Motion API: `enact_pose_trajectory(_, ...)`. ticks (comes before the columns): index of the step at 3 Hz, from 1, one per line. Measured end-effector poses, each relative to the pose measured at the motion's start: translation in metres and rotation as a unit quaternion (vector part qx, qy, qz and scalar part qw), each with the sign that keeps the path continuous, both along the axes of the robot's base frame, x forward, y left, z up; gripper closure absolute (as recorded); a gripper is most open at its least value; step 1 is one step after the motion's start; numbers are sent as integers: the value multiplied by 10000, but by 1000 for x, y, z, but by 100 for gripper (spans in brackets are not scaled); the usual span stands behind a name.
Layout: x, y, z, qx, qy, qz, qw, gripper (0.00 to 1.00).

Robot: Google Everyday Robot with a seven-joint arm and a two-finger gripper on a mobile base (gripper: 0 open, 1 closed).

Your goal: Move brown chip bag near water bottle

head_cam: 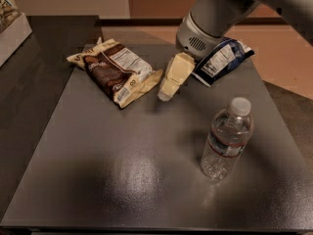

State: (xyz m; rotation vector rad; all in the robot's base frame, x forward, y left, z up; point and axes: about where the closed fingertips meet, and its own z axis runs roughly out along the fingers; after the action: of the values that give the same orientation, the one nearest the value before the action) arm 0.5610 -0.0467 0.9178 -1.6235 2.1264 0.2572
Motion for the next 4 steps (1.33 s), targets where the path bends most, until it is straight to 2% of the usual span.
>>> enact_pose_trajectory(2, 40, 46, -27, 244, -135, -93, 9996, 0)
enact_pose_trajectory(4, 77, 72, -54, 268, -116, -165, 9994, 0)
